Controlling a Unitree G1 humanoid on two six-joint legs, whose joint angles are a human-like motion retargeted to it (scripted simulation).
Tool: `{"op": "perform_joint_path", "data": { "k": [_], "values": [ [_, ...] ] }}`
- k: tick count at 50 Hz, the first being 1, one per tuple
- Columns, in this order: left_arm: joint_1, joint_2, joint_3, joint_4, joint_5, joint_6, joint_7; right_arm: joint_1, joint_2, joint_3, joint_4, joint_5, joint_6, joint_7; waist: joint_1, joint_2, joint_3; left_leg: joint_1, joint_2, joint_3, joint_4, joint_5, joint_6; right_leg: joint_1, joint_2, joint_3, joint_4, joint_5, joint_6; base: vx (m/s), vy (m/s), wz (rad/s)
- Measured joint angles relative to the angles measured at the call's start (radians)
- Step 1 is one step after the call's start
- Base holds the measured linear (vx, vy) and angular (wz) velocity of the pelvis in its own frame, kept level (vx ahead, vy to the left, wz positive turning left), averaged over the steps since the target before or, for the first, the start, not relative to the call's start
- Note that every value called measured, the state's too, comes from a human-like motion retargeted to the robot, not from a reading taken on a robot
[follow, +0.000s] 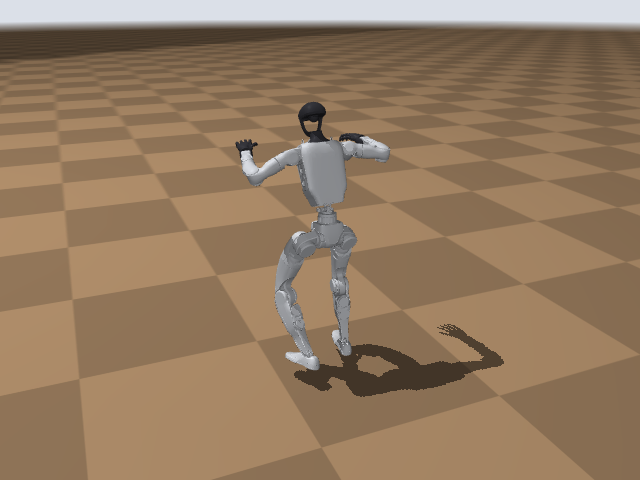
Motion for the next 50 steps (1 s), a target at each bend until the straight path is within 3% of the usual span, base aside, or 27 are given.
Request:
{"op": "perform_joint_path", "data": {
  "k": [3, 5, 6, 13, 19, 24, 28, 34, 40, 50],
  "values": [
    [0.076, 0.045, 0.033, -0.005, -0.106, -0.018, 0.036, -0.061, -0.071, 0.062, 0.021, 0.008, 0.001, -0.047, 0.088, -0.023, -0.031, -0.006, -0.025, 0.129, -0.477, 0.166, -0.081, 0.082, 0.007, 0.022, -0.159, 0.057, 0.026, 0.48, 0.13, -0.64],
    [0.138, 0.085, 0.066, 0.0, -0.163, -0.024, 0.052, -0.114, -0.11, 0.112, 0.036, 0.035, -0.007, -0.068, 0.152, -0.019, -0.041, 0.032, -0.054, 0.053, -0.716, 0.346, -0.147, 0.162, 0.039, 0.048, -0.25, 0.082, 0.029, 0.54, 0.21, -1.11],
    [0.161, 0.108, 0.078, 0.005, -0.185, -0.025, 0.047, -0.144, -0.132, 0.137, 0.042, 0.059, -0.011, -0.061, 0.174, -0.018, -0.05, 0.048, -0.059, 0.024, -0.729, 0.372, -0.159, 0.199, 0.044, 0.058, -0.281, 0.081, 0.034, 0.55, 0.25, -1.01],
    [0.1, 0.292, 0.031, 0.081, -0.226, -0.023, -0.05, -0.443, -0.231, 0.423, 0.088, 0.133, -0.003, 0.039, 0.299, -0.057, -0.125, 0.207, -0.066, 0.132, -0.735, 0.284, -0.131, 0.31, 0.017, 0.088, -0.307, 0.036, 0.059, 0.46, 0.26, -0.82],
    [-0.095, 0.392, -0.141, 0.177, -0.227, 0.003, -0.079, -0.718, -0.235, 0.701, 0.091, 0.183, 0.003, 0.091, 0.221, -0.045, -0.163, 0.225, -0.084, 0.093, -0.72, 0.279, -0.121, 0.293, 0.012, 0.02, -0.19, 0.024, 0.041, 0.26, 0.18, 0.46],
    [-0.172, 0.463, -0.271, 0.182, -0.29, -0.022, -0.062, -0.853, -0.249, 0.883, 0.114, 0.231, 0.01, 0.096, 0.18, -0.057, -0.214, 0.265, -0.132, 0.086, -0.781, 0.277, -0.143, 0.283, 0.008, 0.011, -0.29, 0.042, 0.078, 0.22, 0.06, 0.31],
    [-0.177, 0.494, -0.321, 0.183, -0.347, -0.038, -0.074, -0.876, -0.259, 0.948, 0.143, 0.256, 0.014, 0.103, 0.176, -0.056, -0.261, 0.289, -0.155, 0.094, -0.824, 0.273, -0.155, 0.292, -0.009, -0.063, -0.337, 0.065, 0.062, 0.17, 0.01, 0.01],
    [-0.105, 0.468, -0.263, 0.205, -0.362, -0.04, -0.112, -0.749, -0.263, 0.858, 0.205, 0.3, 0.015, 0.124, 0.168, -0.029, -0.316, 0.3, -0.162, 0.099, -0.832, 0.259, -0.168, 0.328, -0.013, -0.087, -0.391, 0.067, 0.082, 0.13, -0.02, 0.0],
    [0.071, 0.472, -0.09, 0.194, -0.343, -0.045, -0.121, -0.454, -0.227, 0.579, 0.231, 0.3, 0.019, 0.144, 0.141, -0.015, -0.354, 0.31, -0.157, 0.092, -0.859, 0.228, -0.162, 0.336, 0.001, -0.101, -0.416, 0.046, 0.093, 0.08, -0.06, 0.01],
    [0.224, 0.484, 0.093, 0.177, -0.356, -0.05, -0.115, -0.13, -0.179, 0.237, 0.203, 0.301, 0.03, 0.162, 0.095, -0.016, -0.338, 0.318, -0.146, 0.09, -0.875, 0.227, -0.163, 0.342, 0.015, -0.107, -0.425, 0.037, 0.098, 0.02, -0.04, 0.03]
  ]
}}
